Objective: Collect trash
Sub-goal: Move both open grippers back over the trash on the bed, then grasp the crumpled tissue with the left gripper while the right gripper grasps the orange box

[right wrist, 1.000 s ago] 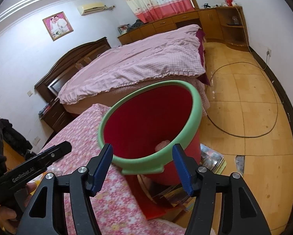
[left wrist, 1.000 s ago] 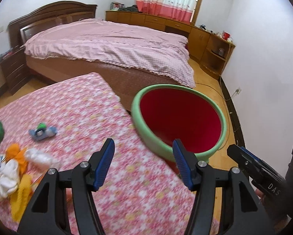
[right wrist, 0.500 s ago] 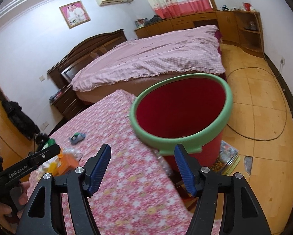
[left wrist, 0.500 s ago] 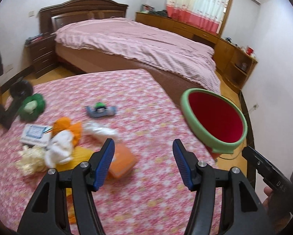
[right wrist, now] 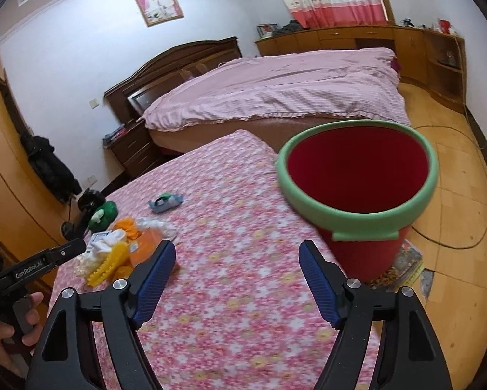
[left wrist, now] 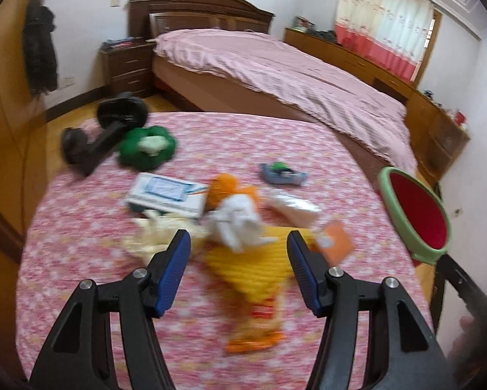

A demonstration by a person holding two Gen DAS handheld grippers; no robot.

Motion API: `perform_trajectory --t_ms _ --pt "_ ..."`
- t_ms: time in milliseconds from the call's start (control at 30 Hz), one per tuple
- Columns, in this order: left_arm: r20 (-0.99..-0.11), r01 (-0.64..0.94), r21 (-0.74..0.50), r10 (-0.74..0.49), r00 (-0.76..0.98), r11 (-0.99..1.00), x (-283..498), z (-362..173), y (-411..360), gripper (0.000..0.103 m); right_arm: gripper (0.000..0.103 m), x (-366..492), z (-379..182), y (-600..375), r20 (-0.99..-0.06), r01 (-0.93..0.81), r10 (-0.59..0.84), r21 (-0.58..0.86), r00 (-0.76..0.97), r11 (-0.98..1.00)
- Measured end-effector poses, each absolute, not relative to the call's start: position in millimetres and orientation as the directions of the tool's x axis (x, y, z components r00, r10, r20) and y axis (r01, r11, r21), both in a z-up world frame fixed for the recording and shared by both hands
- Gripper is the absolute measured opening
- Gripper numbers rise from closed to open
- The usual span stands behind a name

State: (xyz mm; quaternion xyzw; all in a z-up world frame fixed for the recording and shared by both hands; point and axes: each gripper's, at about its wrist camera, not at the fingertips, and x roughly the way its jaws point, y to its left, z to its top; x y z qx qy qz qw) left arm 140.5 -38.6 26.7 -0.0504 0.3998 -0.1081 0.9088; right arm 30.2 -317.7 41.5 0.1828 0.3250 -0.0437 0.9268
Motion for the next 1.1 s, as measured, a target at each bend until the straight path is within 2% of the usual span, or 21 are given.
perform_trajectory --t_ms 200,367,667,900,1100 --pt "-0.735 0.070 -0.123 -0.139 0.664 0.990 151.1 9.0 -3.5 0.062 0.080 50.4 36.3 -285.0 -0.638 0.136 0.072 0.270 0.766 0.953" --pt "-0.764 0.031 -0.131 -0.120 0.634 0.991 167.1 -10.0 11.7 0.062 0.081 71.8 26.4 -256.8 -0.669 0.080 0.104 0.239 0.736 0.968" --pt "-0.789 0.017 -0.170 -0.147 0.597 0.985 189.8 -35.4 14.0 0.061 0.083 110.0 0.8 -216.6 -0.724 -0.032 0.159 0.186 0.671 0.982" --pt "-0.783 0.030 -0.212 -0.188 0.592 0.977 197.7 -47.6 13.2 0.061 0.082 131.7 -11.7 -211.0 -0.747 -0.039 0.155 0.170 0.647 0.985" --pt "-0.775 0.037 -0.217 -0.196 0.600 0.975 198.9 -52.0 10.8 0.061 0.082 140.4 -24.4 -215.8 -0.747 -0.038 0.216 0.248 0.629 0.968"
